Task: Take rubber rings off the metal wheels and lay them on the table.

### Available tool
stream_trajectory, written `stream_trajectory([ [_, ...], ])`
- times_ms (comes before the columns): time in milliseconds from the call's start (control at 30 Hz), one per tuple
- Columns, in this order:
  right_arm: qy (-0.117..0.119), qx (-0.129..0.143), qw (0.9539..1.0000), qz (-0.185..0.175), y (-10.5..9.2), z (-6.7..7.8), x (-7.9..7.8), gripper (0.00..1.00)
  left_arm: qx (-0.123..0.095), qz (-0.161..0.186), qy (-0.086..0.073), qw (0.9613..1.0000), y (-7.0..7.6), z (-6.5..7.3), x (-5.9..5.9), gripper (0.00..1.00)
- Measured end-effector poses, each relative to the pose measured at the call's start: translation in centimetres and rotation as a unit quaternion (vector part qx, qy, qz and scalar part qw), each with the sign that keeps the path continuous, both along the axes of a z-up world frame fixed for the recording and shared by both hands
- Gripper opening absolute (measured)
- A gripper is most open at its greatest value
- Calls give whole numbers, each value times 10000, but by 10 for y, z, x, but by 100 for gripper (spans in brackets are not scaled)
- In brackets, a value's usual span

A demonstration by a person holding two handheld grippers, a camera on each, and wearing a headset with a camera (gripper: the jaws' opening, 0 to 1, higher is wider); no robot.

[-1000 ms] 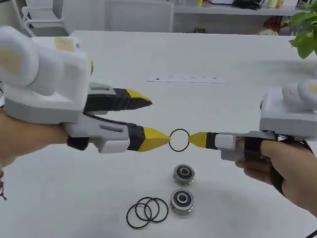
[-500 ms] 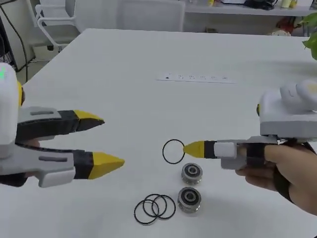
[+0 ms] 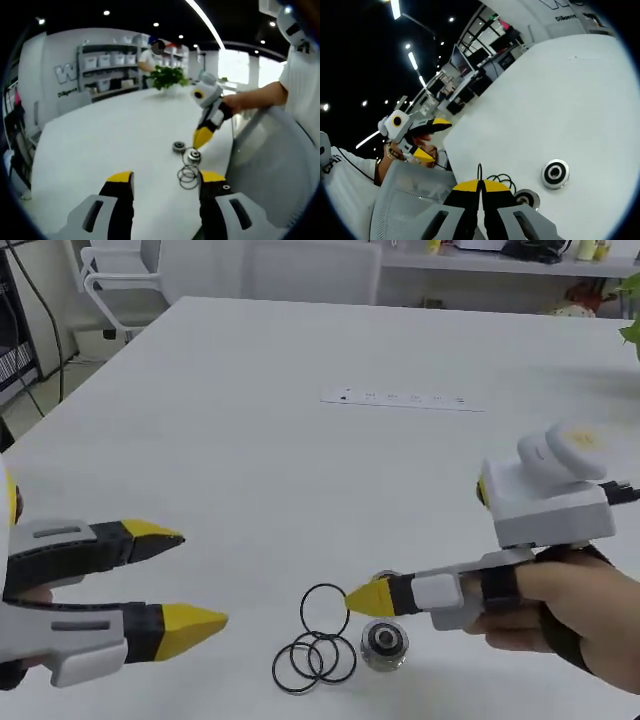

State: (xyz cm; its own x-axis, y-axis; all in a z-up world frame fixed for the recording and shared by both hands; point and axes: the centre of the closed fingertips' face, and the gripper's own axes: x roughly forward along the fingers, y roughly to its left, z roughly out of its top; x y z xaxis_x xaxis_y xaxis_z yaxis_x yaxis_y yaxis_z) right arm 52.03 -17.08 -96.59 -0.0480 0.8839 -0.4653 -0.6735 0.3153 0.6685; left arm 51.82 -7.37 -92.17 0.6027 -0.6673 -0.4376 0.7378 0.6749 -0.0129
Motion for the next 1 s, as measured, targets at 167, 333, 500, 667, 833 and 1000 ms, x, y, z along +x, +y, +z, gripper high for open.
stream_trajectory([
  [167,110,-301,9983,479,-3,-14,-18,0,-38,93,73,9999,4,-5,-3,52],
  [333,169,-537,9954,774,-6,-26,-26,0,-53,126,81,9999,6,-5,-2,52],
  [500,86,-927,9905,1008,-12,-40,-33,0,-112,142,80,9998,4,-5,-2,52],
  [667,-88,-1227,9862,1106,-18,-50,-34,0,-120,106,109,9998,1,-7,-2,52],
  [833,-273,-1364,9848,1040,-21,-53,-28,0,-118,96,137,9998,0,-9,-4,52],
  [1000,-356,-1373,9854,943,-19,-53,-23,0,-158,113,133,9997,0,-8,-4,52],
])
